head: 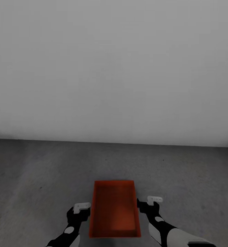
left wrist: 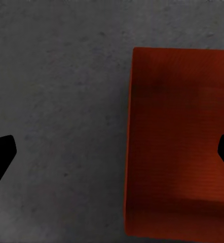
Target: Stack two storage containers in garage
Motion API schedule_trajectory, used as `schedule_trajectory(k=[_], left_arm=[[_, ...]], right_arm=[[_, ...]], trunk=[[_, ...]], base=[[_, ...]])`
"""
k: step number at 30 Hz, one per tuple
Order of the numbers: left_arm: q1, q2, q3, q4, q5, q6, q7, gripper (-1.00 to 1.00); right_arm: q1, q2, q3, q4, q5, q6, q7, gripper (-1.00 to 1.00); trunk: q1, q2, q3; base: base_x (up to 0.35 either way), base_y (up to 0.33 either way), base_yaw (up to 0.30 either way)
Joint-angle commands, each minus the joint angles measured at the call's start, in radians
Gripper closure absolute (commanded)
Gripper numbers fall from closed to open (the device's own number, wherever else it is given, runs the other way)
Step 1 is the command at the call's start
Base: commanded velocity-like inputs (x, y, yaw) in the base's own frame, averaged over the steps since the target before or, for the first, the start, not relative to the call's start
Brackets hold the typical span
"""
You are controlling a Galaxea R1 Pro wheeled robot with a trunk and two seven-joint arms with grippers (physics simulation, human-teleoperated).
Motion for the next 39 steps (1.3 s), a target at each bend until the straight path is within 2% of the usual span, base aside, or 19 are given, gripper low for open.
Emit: schedule_trajectory(k=[1,12,39], left_arm=[[-0.001,0.0,-0.007,0.001,0.003,-0.003,0.006,-1.0],[-0.001,0.0,-0.007,0.003,0.004,-0.003,0.006,-1.0],[-0.001,0.001,-0.007,0.001,0.004,-0.003,0.006,-1.0]], right_arm=[[-0.001,0.0,-0.002,0.001,-0.003,-0.004,0.0,-1.0],[0.0,0.0,-0.002,0.001,-0.004,-0.004,0.0,-1.0],[-0.001,-0.003,-0.002,0.001,-0.006,0.004,0.0,-1.0]], trunk=[[0.0,0.0,0.001],[0.0,0.0,0.018],[0.0,0.0,0.022]], base=[[0.0,0.0,0.0],[-0.049,0.0,0.0],[-0.336,0.0,-0.001]])
